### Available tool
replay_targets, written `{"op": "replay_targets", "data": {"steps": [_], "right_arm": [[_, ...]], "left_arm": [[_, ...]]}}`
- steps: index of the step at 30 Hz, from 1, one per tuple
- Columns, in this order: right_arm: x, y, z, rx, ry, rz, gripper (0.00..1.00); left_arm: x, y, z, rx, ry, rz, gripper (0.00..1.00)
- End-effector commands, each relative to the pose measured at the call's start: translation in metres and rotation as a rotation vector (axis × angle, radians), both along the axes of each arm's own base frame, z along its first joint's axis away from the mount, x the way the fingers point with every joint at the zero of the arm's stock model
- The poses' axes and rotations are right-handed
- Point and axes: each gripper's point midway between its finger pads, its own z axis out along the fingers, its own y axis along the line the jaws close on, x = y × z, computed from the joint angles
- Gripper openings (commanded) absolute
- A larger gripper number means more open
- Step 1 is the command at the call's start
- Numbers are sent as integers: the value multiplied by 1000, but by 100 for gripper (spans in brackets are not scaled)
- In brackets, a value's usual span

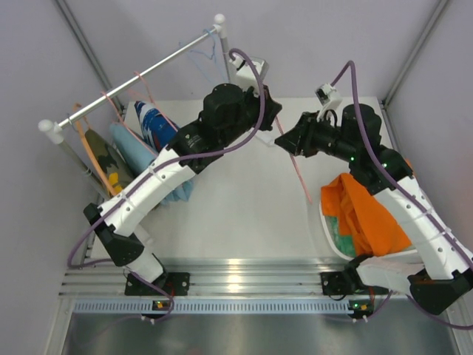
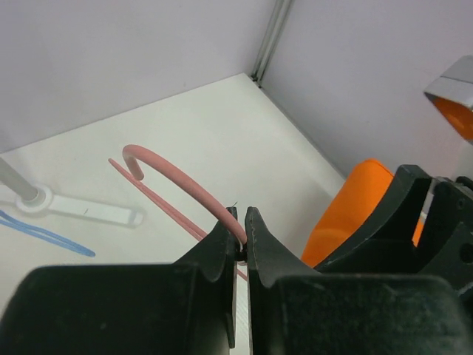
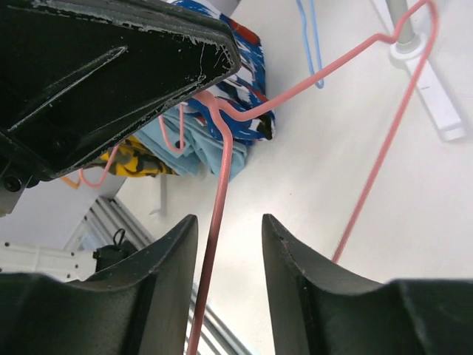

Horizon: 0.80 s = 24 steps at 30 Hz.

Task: Remove the trousers from the hanger
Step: Place the hanger at the clothesline.

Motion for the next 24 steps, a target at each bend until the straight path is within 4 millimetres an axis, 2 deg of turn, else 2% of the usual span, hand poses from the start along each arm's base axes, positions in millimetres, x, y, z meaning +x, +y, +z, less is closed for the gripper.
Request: {"op": "replay_targets", "data": {"steps": [1, 2, 5, 6, 7, 11, 12, 13, 15, 16, 19, 21, 24], "right_arm": [[-1, -13, 15, -29, -76, -44, 39], [1, -13, 10, -33, -71, -47, 37], [4, -13, 4, -31, -70, -58, 19], [5, -13, 3, -29, -69, -63, 5], [5, -14, 5, -22, -77, -67, 0], [7, -11, 3, 12, -66, -77, 0], [7, -10, 3, 21, -63, -78, 0], [6, -9, 3, 30, -59, -74, 0], [7, -8, 1, 53, -40, -80, 0], [8, -9, -1, 59, -29, -89, 0], [8, -9, 1, 100, -16, -101, 0], [10, -10, 5, 126, -15, -114, 0], [12, -15, 9, 148, -17, -138, 0]], "left_arm": [[2, 8, 3, 7, 44, 64, 0], [1, 7, 1, 6, 49, 59, 0], [-4, 2, -2, 10, 65, 55, 0], [-5, 1, -3, 11, 69, 49, 0], [-7, 0, -5, 11, 75, 45, 0], [-13, 0, -6, 13, 82, 27, 1], [-15, 1, -4, 8, 79, 21, 5], [-18, 4, 2, -4, 70, 17, 16], [-24, 8, 10, -26, 58, 5, 32], [-26, 10, 15, -37, 53, 4, 49], [-33, 18, 25, -70, 50, 2, 70], [-40, 21, 29, -94, 53, -11, 75], [-52, 24, 28, -127, 72, -45, 77]]}}
